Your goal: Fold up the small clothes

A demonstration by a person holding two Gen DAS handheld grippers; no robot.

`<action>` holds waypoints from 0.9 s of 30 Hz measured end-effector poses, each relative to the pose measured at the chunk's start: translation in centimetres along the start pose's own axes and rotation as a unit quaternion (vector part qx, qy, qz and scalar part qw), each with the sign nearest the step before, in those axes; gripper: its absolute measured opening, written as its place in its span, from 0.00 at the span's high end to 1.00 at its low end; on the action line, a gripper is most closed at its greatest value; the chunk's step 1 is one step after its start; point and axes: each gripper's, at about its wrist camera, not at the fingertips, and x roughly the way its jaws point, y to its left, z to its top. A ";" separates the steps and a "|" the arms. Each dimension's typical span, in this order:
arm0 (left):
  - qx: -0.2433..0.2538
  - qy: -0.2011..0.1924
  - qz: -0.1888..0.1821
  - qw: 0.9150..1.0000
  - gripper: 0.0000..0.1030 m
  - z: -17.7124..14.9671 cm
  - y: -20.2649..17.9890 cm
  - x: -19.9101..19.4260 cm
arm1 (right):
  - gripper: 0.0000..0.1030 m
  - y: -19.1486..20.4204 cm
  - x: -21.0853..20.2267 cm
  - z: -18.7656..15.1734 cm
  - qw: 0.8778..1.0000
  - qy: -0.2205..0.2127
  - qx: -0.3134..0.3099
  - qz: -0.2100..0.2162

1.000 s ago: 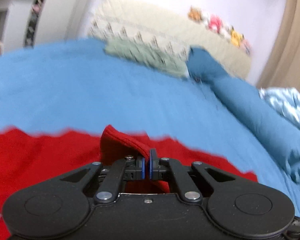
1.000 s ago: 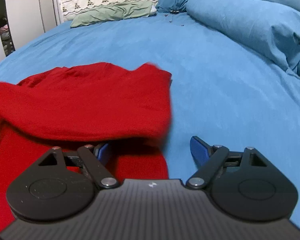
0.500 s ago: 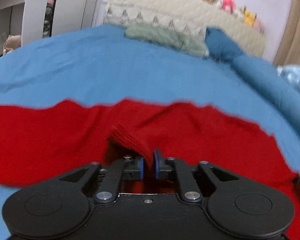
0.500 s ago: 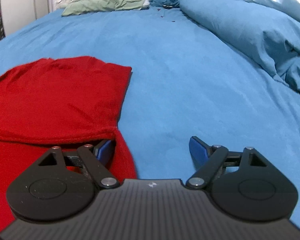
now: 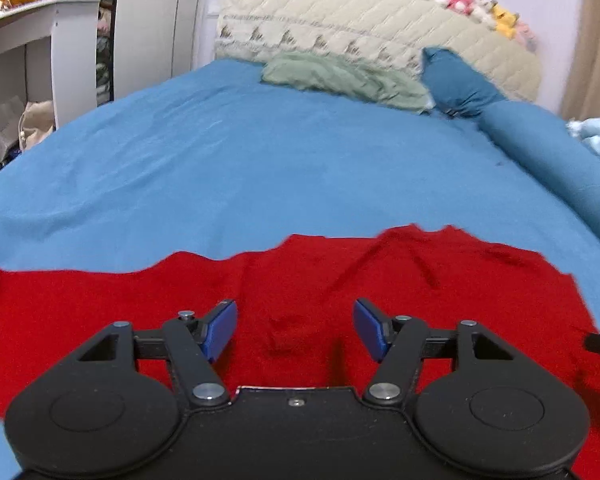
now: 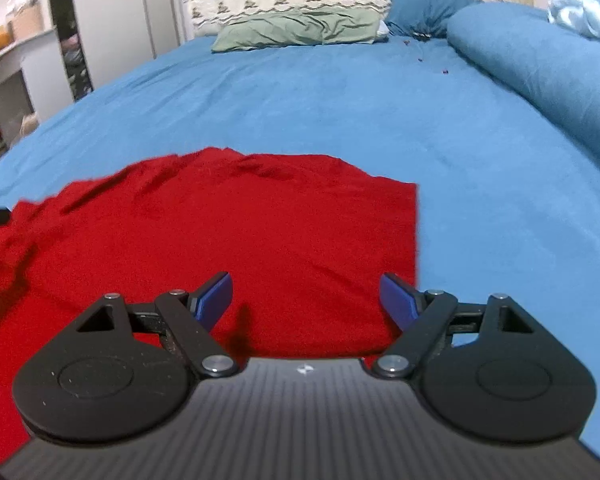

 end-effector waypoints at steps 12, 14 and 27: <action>0.101 -0.093 0.038 0.990 0.94 -1.0 -3.3 -1.2 | 0.06 0.2 1.8 -0.8 1.000 -0.004 -0.002 0.006; 0.116 -0.080 0.063 0.988 0.89 -1.6 -3.5 -0.9 | 0.06 0.3 2.0 -1.2 1.000 -0.004 -0.006 0.003; 0.086 -0.022 -0.052 0.995 0.21 -3.4 -3.7 1.3 | 0.06 0.0 2.1 -2.3 1.000 -0.018 -0.020 -0.005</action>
